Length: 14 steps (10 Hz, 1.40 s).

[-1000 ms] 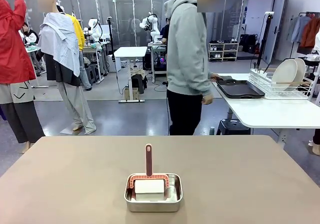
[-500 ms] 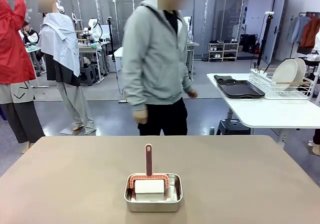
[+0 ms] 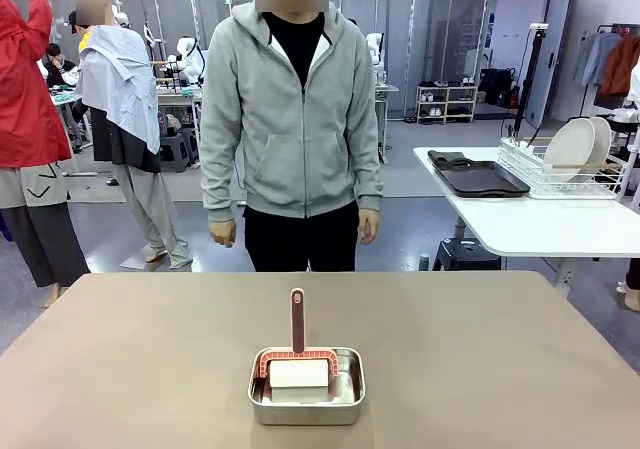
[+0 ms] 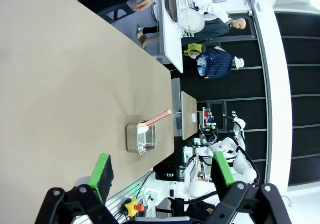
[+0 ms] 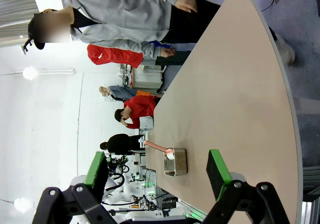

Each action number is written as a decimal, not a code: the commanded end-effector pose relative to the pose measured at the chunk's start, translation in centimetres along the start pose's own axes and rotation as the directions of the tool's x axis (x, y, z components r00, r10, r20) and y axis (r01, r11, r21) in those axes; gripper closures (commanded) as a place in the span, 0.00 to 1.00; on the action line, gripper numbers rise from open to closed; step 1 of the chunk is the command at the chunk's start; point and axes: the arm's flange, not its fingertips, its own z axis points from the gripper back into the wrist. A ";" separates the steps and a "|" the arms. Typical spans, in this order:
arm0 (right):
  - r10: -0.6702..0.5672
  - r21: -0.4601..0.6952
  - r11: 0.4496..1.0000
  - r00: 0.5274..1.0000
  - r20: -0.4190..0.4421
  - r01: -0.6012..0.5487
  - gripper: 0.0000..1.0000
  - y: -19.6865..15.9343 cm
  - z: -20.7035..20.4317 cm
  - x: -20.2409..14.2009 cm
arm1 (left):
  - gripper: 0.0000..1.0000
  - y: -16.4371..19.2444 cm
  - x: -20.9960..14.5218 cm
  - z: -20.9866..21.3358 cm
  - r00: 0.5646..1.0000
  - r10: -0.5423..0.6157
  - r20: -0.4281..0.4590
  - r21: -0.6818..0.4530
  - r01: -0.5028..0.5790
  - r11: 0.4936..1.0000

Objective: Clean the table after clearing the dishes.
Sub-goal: Place the Lint Roller back on top of the Airtight Container.

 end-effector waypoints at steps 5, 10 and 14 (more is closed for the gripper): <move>0.007 -0.009 1.000 1.000 -0.011 -0.007 0.00 0.2 0.2 -0.4 | 0.00 -0.3 -0.1 0.3 1.000 -0.012 0.007 -0.013 0.012 1.000; 0.007 -0.009 1.000 1.000 -0.011 -0.007 0.00 0.2 0.2 -0.4 | 0.00 -0.3 -0.1 0.3 1.000 -0.012 0.007 -0.013 0.012 1.000; 0.007 -0.009 1.000 1.000 -0.011 -0.007 0.00 0.2 0.2 -0.4 | 0.00 -0.3 -0.1 0.3 1.000 -0.012 0.007 -0.013 0.012 1.000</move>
